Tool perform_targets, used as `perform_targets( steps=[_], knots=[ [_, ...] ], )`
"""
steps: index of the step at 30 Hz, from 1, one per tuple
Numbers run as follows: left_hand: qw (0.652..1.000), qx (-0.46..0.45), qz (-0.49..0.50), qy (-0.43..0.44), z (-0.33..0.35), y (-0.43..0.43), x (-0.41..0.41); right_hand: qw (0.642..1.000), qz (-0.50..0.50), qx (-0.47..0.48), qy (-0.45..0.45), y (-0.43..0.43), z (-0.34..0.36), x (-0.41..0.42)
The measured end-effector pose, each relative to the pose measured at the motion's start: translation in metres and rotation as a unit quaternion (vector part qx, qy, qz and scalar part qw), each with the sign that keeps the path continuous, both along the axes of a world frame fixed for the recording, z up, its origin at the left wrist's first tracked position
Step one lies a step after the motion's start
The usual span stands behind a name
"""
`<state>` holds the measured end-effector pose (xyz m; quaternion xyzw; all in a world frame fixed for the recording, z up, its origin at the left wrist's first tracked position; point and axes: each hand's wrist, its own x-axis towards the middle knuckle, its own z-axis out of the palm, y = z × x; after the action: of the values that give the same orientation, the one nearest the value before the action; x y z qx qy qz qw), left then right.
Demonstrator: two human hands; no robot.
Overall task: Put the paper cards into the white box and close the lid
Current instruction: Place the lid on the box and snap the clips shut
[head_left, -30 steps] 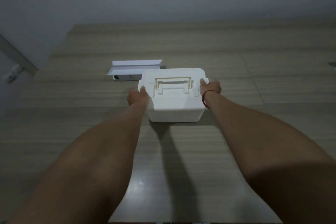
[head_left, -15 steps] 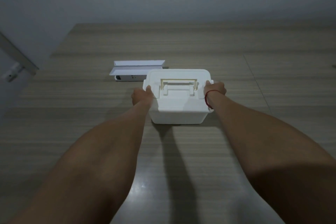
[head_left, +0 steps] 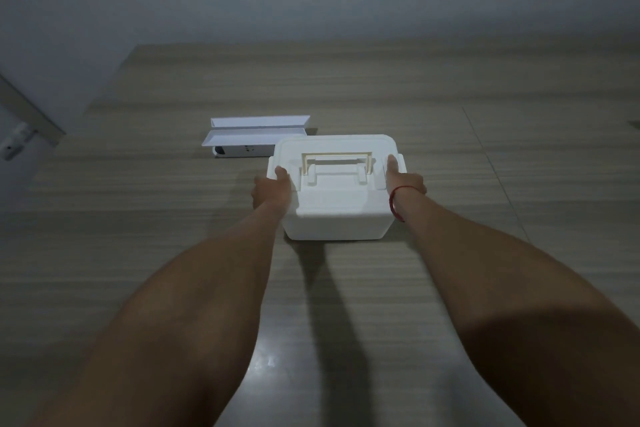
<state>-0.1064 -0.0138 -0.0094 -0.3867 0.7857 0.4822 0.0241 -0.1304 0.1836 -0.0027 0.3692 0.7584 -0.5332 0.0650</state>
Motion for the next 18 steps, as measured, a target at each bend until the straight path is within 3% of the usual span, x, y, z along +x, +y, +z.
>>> perform_targets(
  steps=[6, 10, 14, 18],
  knots=[
    [0.998, 0.03, 0.052, -0.002, -0.003, 0.001, 0.001, 0.999, -0.009, -0.036, -0.004, 0.002, 0.0, -0.001],
    [0.998, -0.016, 0.056, 0.001, 0.002, 0.0, 0.002, 0.993, -0.045, -0.111, -0.023, 0.007, 0.003, 0.002],
    [0.996, -0.066, 0.058, 0.027, 0.0, -0.009, 0.003, 0.998, -0.05, -0.038, 0.005, 0.006, 0.002, -0.001],
    [0.999, -0.042, 0.01, 0.029, 0.001, -0.007, 0.001, 0.999, -0.039, 0.027, 0.018, 0.006, 0.003, 0.0]
  ],
)
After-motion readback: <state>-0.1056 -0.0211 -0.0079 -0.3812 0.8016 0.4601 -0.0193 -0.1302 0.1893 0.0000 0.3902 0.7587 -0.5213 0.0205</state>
